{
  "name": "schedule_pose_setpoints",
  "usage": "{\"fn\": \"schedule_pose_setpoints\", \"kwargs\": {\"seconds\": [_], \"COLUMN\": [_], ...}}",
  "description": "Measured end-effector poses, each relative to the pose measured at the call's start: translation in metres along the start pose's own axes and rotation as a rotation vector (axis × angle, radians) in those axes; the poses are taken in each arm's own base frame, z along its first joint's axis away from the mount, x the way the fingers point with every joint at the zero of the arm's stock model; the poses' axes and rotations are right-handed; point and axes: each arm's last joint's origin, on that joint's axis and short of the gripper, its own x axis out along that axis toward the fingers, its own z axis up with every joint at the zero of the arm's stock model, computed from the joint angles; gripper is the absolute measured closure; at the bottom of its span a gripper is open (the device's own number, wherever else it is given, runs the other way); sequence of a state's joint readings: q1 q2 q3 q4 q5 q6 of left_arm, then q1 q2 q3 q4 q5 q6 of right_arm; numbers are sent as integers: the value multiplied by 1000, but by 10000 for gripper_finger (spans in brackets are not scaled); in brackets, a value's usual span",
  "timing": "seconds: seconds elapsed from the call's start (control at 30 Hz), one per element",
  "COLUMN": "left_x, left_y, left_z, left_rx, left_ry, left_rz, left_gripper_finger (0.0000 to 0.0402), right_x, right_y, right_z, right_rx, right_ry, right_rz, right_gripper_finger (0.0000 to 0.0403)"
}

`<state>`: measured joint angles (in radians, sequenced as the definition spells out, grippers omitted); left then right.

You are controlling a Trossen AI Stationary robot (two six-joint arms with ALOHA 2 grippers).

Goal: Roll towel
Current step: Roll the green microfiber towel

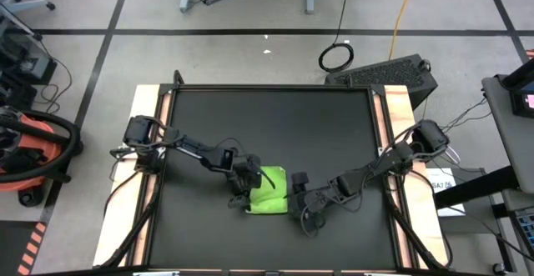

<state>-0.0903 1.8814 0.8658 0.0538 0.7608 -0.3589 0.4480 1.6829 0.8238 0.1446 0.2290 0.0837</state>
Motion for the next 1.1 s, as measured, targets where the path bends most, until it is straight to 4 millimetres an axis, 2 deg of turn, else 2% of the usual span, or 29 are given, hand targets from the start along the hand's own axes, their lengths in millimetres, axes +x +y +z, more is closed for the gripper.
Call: {"fn": "schedule_pose_setpoints", "kwargs": {"seconds": [0.23,0.5,0.73,0.8,0.9,1.07,1.1], "left_x": [0,-7,-10,-10,-10,-13,-15], "left_y": [5,11,13,13,13,9,8], "left_z": [0,3,4,3,2,4,4], "left_rx": [-17,-50,-52,-51,-57,-45,-45], "left_ry": [9,4,11,16,20,-2,-9], "left_rz": [-33,-103,-137,-139,-137,-107,-90], "left_gripper_finger": [390,390,390,390,383,319,304], "right_x": [10,30,44,47,48,50,51], "right_y": [5,14,11,8,2,-7,-8], "right_z": [-3,-20,-29,-30,-30,-29,-29], "right_rx": [-21,-34,83,133,235,337,358], "right_ry": [-23,26,18,11,21,45,51], "right_rz": [7,1,-77,-83,-82,12,50], "right_gripper_finger": [160,161,169,189,243,370,384]}}
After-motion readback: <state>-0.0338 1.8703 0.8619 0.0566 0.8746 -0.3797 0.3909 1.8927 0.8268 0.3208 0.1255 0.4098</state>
